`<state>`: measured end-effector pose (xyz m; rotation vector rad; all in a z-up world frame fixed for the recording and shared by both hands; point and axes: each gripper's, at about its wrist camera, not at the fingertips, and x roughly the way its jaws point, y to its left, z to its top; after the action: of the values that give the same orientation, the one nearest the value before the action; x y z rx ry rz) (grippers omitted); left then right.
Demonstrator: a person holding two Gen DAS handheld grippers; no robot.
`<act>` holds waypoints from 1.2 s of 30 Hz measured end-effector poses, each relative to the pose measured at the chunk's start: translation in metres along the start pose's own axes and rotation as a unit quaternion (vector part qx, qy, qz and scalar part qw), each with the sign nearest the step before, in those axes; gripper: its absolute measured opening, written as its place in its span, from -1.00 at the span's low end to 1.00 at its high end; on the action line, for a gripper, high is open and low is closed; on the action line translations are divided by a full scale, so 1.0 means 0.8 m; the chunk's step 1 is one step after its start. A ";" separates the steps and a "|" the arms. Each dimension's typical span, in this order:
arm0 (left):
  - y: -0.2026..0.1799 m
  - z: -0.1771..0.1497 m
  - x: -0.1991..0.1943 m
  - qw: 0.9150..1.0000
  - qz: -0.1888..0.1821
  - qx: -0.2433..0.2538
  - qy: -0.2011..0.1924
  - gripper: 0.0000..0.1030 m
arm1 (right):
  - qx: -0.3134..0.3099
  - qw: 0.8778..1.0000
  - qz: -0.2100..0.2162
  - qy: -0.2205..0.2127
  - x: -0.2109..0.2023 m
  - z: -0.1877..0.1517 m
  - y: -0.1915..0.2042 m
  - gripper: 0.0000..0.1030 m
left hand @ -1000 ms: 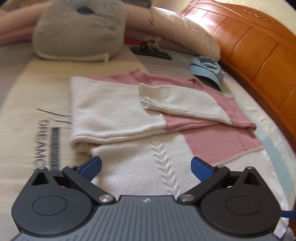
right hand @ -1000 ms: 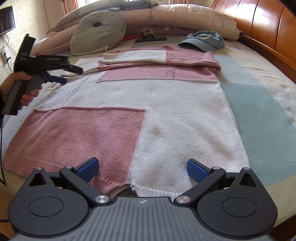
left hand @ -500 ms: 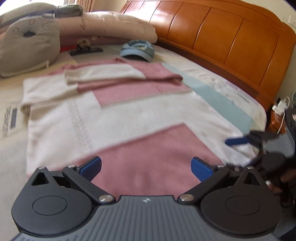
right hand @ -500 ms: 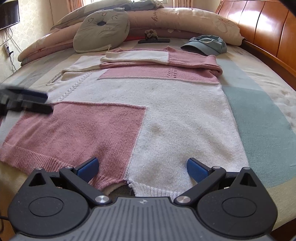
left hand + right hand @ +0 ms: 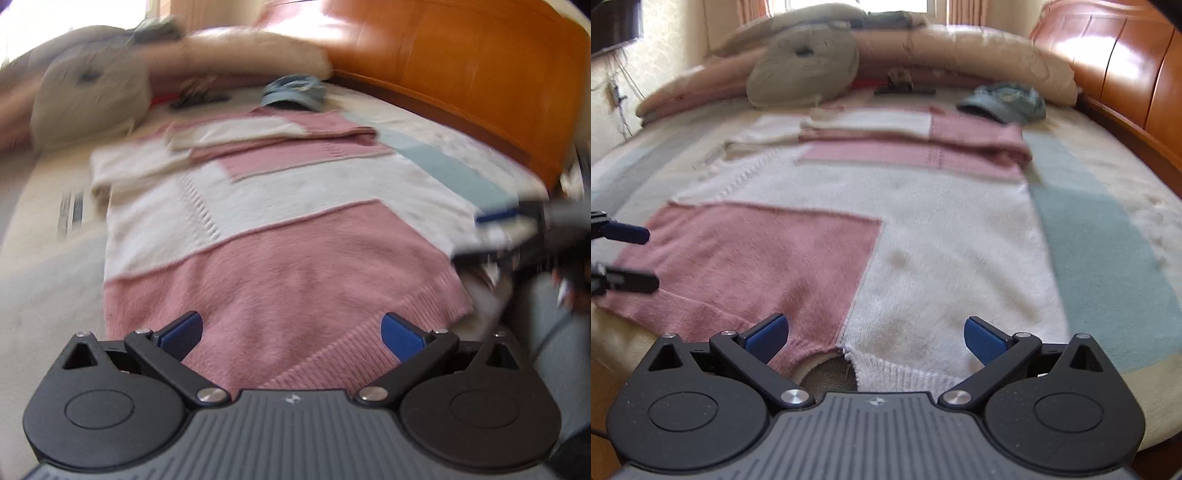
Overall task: Fold clothes
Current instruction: 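Roll both grippers and grasp the ribbed sweater hem with both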
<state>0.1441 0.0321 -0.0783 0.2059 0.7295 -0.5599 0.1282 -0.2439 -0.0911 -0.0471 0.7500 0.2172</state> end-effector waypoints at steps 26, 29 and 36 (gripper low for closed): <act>-0.160 -0.008 0.051 0.879 0.059 0.472 -0.038 0.99 | 0.059 0.994 -0.067 -0.066 -0.078 0.000 -0.036 1.00; -0.148 -0.009 0.051 0.856 0.076 0.510 -0.022 0.99 | 0.069 0.993 -0.064 -0.073 -0.078 0.001 -0.038 1.00; -0.130 -0.024 0.045 0.846 0.122 0.519 -0.012 0.99 | 0.082 0.992 -0.048 -0.078 -0.084 0.002 -0.041 1.00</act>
<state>0.0978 -0.0625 -0.1157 1.2849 0.2966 -0.6650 0.0885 -0.2879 -0.0451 0.0892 0.6067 0.0658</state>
